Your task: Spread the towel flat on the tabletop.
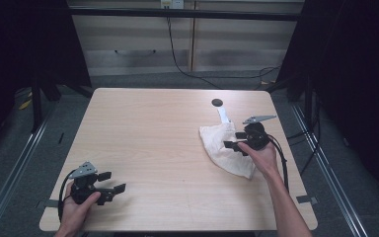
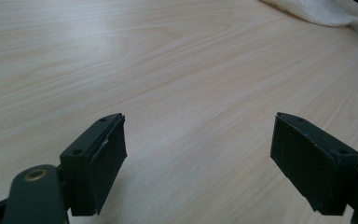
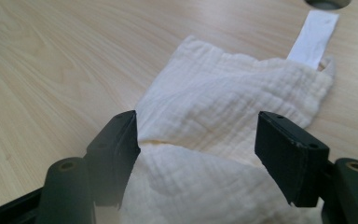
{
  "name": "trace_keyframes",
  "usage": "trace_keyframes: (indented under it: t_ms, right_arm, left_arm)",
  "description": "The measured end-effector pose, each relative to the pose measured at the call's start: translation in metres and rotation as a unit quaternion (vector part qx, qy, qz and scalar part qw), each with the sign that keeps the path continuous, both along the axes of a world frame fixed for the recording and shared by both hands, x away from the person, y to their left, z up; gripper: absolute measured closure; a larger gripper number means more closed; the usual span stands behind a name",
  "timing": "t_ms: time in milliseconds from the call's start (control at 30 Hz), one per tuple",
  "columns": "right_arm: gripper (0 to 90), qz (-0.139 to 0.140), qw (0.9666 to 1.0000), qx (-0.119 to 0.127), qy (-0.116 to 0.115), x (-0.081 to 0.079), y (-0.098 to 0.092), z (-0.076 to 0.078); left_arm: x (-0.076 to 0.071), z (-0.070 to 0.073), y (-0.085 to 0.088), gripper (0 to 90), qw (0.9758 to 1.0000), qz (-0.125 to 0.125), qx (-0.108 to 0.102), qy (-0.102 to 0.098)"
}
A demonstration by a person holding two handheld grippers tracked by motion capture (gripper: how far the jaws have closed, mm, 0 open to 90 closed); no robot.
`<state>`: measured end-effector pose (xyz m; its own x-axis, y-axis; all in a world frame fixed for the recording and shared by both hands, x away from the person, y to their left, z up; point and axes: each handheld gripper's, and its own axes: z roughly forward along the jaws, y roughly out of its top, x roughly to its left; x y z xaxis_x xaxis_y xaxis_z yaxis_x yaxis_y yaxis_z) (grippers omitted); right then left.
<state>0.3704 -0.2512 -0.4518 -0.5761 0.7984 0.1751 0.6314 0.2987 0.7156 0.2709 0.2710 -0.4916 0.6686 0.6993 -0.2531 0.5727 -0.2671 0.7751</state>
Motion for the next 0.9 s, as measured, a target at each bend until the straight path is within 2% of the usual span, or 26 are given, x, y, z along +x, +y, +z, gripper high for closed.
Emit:
trace_keyframes:
  t_ms: [33,67,133,167,333,367,433,467,600,733,767,833,900]
  right_arm:
    - [31.0,0.002,0.9999,-0.006,0.013,0.006,0.002,-0.006]
    - [31.0,0.002,0.9999,-0.006,0.013,0.006,0.002,-0.006]
    - [30.3,0.009,0.9994,-0.015,0.031,0.012,0.005,-0.014]
    - [29.3,0.008,0.9987,-0.027,0.042,0.014,0.007,-0.018]
    - [27.4,0.004,0.9979,-0.033,0.056,0.019,0.007,-0.030]
    - [27.9,0.008,0.9969,-0.040,0.068,0.021,0.008,-0.038]
    - [28.5,0.006,0.9965,-0.048,0.068,0.021,0.009,-0.040]
    - [28.9,0.003,0.9970,-0.047,0.062,0.021,0.010,-0.041]
    - [52.9,-0.003,0.9961,-0.073,0.048,0.017,0.009,-0.041]
    - [72.8,-0.013,0.9970,-0.059,0.048,0.017,0.002,-0.041]
    - [72.8,-0.013,0.9970,-0.059,0.048,0.017,0.002,-0.041]
    - [79.8,-0.018,0.9975,-0.044,0.052,0.016,-0.001,-0.043]
    - [81.0,-0.012,0.9975,-0.047,0.052,0.014,0.002,-0.042]
  left_arm:
    - [0.001,0.000,0.000,17.9,1.0000,-0.002,0.001,0.001]
    - [0.001,-0.001,-0.001,17.9,1.0000,-0.002,0.001,0.001]
    - [0.001,0.000,-0.001,17.9,1.0000,-0.003,-0.001,0.001]
    - [0.001,0.000,-0.001,17.9,1.0000,-0.004,-0.001,0.001]
    - [0.001,0.000,0.000,17.9,1.0000,-0.004,-0.001,0.002]
    - [0.001,0.000,-0.001,17.9,1.0000,-0.003,0.000,0.001]
    - [0.001,0.000,-0.001,17.9,1.0000,-0.006,0.001,0.000]
    - [0.001,0.000,-0.001,17.9,1.0000,-0.006,0.001,0.000]
    - [0.000,0.001,-0.001,19.0,1.0000,-0.001,0.001,-0.006]
    - [0.001,0.001,0.001,19.3,0.9999,0.010,-0.003,-0.007]
    - [0.001,0.001,0.002,19.3,0.9999,0.010,-0.002,-0.007]
    - [0.001,0.001,0.001,19.3,0.9999,0.008,-0.002,-0.006]
    - [0.000,0.001,0.000,19.3,1.0000,0.005,0.001,-0.006]
